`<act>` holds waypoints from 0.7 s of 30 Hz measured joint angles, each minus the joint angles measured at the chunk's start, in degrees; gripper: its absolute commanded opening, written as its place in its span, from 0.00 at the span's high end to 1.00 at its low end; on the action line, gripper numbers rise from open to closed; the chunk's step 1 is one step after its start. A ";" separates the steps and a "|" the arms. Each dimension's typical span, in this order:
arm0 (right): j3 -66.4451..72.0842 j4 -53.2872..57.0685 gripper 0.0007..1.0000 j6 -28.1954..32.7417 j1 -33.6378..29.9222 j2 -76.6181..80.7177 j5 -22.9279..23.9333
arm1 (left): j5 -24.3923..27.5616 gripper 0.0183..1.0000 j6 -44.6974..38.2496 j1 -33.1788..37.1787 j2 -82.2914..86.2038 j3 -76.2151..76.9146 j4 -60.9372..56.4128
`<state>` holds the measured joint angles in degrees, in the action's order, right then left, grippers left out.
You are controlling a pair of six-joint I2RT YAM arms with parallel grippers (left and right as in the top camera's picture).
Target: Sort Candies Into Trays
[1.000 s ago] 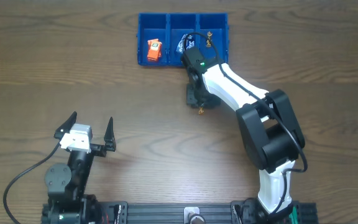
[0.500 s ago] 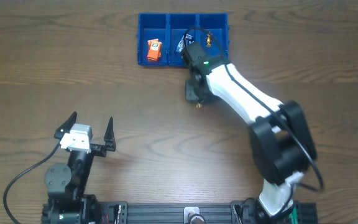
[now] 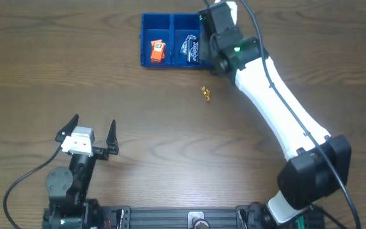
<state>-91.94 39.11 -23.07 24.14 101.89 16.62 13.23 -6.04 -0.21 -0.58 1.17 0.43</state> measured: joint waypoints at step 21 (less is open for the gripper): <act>-0.02 -7.91 0.81 1.86 -4.63 16.61 -1.09 | 0.00 0.00 0.02 0.00 0.00 0.00 0.00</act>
<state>-91.96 31.20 -21.21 19.51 118.50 15.53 13.23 -6.02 -0.21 -0.58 1.17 0.43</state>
